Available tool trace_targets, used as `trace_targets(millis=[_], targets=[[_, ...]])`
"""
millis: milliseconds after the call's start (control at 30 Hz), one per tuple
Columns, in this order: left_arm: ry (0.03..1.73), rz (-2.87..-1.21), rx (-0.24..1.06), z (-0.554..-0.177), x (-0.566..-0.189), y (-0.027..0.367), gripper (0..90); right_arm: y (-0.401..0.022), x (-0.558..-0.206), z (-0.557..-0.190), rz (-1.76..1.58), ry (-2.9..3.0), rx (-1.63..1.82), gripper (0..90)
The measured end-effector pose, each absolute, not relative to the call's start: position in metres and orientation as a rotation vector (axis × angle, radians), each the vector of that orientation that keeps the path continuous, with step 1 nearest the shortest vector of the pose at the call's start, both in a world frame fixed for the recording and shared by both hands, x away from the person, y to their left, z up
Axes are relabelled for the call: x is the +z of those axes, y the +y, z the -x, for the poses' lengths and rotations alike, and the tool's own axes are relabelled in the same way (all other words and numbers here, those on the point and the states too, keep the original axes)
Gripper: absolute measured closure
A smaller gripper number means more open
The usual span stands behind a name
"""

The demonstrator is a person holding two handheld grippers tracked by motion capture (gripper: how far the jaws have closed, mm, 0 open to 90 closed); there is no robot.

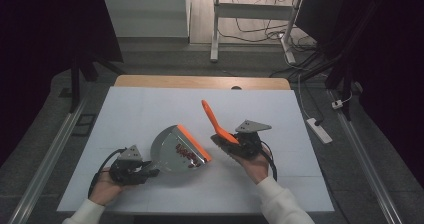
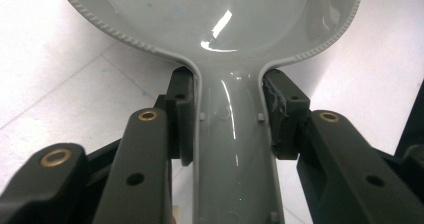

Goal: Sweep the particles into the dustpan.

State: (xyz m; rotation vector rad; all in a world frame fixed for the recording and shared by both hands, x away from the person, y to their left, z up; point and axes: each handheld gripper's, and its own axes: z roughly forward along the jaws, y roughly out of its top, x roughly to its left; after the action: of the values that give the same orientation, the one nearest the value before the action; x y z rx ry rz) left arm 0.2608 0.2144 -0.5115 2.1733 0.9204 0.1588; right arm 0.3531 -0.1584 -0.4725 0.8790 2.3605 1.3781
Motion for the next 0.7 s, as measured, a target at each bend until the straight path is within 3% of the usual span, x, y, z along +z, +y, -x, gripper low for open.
trace_targets(millis=[700], targets=[[1.121, -1.988, 0.254, -0.249, -0.511, 0.217, 61.4, -0.197, -0.462, -0.351, -0.914, 2.315, 1.355, 70.1]])
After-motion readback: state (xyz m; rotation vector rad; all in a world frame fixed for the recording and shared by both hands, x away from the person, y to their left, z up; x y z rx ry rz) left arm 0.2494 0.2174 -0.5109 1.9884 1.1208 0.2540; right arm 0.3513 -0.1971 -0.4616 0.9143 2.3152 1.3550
